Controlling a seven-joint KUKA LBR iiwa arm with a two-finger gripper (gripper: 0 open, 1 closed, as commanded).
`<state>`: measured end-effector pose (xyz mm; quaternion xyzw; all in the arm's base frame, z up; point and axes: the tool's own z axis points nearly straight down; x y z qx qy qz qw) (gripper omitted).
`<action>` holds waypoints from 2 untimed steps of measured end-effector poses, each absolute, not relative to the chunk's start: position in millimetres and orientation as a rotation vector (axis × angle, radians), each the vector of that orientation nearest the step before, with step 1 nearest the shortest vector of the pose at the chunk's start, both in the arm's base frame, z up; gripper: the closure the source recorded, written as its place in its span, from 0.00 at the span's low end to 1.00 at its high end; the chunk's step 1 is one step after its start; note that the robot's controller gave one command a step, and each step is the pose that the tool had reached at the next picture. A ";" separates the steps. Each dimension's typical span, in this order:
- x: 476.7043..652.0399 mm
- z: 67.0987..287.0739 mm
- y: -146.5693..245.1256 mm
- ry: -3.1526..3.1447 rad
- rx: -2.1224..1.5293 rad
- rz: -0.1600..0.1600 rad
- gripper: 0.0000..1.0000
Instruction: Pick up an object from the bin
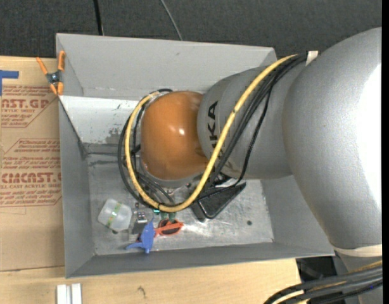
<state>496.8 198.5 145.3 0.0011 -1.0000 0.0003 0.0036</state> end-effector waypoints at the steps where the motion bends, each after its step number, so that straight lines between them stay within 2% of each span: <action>1: 499.1 148.9 197.8 -3.141 0.001 -0.002 0.00; 2: 495.2 94.0 208.0 -3.141 -0.154 -0.004 0.00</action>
Offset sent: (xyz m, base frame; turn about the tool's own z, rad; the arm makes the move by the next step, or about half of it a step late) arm -0.0044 0.0126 -0.0753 0.1394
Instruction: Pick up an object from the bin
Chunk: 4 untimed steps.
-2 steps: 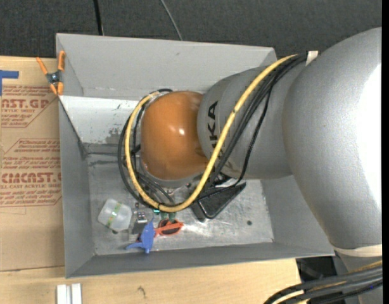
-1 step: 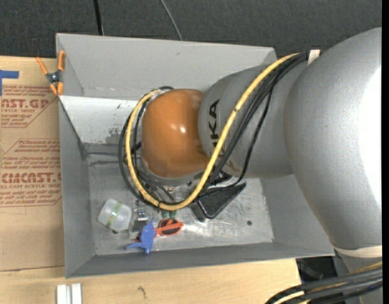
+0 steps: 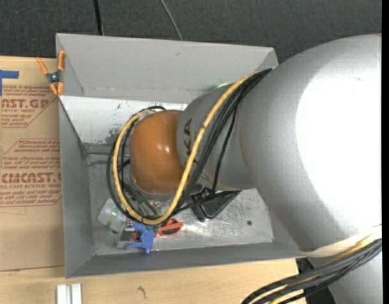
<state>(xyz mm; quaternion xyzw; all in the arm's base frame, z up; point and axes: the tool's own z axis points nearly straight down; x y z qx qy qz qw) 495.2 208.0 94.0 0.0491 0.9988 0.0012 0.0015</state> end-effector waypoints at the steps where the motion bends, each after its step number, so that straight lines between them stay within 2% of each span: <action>1: 492.9 71.7 206.9 3.133 0.274 0.001 0.00; 2: 489.2 110.3 193.4 3.129 0.295 0.000 0.00; 3: 492.5 78.1 204.5 3.129 0.277 0.000 0.00; 4: 484.7 74.0 204.2 3.106 0.406 0.012 1.00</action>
Offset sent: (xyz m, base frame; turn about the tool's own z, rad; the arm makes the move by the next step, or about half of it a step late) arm -0.0052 -0.0156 0.0175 0.0916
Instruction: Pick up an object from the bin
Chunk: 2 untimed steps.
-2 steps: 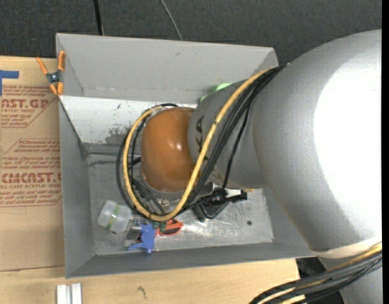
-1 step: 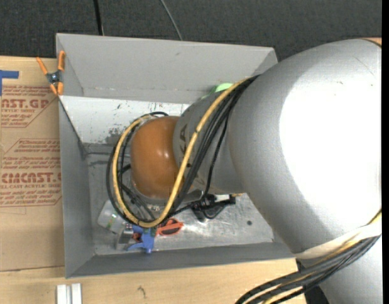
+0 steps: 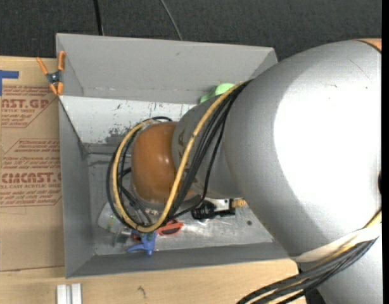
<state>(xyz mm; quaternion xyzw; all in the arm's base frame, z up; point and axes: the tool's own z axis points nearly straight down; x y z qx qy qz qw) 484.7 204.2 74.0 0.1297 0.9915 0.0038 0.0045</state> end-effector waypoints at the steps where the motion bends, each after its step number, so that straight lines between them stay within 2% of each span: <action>1: 484.7 74.0 204.3 3.106 0.407 0.012 1.00; 2: 484.2 75.3 204.3 3.109 0.406 0.010 1.00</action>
Offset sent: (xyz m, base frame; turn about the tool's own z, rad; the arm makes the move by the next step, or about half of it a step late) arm 0.0000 0.0000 0.0171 0.0000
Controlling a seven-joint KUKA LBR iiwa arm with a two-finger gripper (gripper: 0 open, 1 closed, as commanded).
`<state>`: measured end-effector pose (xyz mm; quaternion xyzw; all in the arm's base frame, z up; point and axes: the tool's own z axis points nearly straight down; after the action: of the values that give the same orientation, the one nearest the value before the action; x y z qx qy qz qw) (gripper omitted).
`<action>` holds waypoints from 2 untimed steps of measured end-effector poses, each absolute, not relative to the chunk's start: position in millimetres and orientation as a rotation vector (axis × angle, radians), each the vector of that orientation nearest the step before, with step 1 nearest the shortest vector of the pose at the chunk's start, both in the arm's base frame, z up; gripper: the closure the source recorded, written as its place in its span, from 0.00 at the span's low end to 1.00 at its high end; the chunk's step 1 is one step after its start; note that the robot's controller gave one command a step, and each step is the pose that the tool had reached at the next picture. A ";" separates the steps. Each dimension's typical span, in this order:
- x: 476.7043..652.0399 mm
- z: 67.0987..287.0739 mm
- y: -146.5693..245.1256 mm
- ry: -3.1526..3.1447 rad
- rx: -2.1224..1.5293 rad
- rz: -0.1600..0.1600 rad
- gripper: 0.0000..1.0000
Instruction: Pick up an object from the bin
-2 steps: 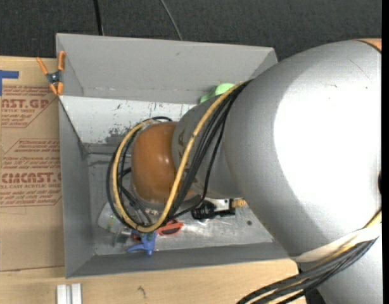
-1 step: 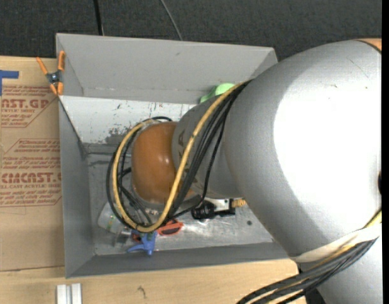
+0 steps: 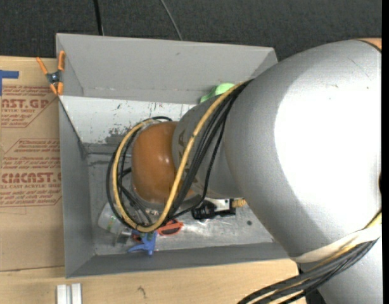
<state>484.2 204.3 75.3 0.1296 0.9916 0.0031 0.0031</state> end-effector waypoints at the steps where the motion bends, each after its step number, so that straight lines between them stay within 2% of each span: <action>1: 483.2 81.1 203.9 3.113 0.406 0.004 1.00; 2: 481.5 91.5 203.1 3.121 0.406 -0.003 1.00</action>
Offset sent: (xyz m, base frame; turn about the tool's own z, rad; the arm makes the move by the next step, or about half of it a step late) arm 0.0000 0.0000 0.1010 0.0000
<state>481.5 203.1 91.5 0.1292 0.9916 -0.0011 -0.0027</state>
